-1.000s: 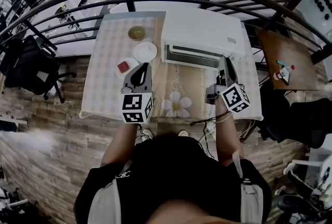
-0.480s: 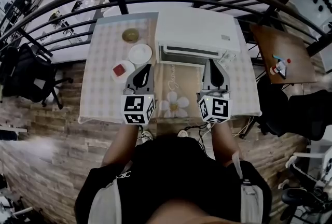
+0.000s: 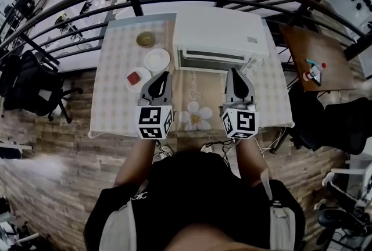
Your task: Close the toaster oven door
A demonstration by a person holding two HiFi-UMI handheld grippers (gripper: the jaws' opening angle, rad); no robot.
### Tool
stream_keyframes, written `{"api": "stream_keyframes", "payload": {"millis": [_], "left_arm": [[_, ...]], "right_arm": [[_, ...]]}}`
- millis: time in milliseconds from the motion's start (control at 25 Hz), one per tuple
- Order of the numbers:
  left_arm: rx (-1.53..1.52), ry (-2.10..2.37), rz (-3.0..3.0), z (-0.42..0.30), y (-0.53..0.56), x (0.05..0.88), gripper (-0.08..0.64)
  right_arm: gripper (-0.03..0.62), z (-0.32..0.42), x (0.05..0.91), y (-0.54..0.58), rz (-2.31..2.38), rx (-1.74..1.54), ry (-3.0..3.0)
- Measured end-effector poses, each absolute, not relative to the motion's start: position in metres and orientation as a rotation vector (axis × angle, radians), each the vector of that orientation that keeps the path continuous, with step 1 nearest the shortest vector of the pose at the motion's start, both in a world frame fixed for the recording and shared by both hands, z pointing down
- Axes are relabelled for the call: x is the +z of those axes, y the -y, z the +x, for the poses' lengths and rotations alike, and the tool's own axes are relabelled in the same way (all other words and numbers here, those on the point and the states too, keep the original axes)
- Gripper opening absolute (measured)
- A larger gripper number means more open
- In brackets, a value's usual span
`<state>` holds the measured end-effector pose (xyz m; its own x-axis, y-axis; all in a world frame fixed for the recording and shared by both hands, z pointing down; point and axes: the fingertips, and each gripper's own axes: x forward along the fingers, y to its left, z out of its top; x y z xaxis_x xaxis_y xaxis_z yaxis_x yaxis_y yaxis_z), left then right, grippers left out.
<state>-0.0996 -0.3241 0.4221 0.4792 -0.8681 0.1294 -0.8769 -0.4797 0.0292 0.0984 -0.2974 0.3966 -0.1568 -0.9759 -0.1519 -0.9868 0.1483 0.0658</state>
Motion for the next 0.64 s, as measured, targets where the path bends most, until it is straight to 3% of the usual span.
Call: {"api": "stream_keyframes", "payload": {"millis": [640], "left_arm": [[0.162,1.547,2.622,-0.0937,0.3248,0.4235,0.021]], "right_arm": [[0.003,0.1034,0.4050,0.2968,-1.993,0.207,-2.344]]}}
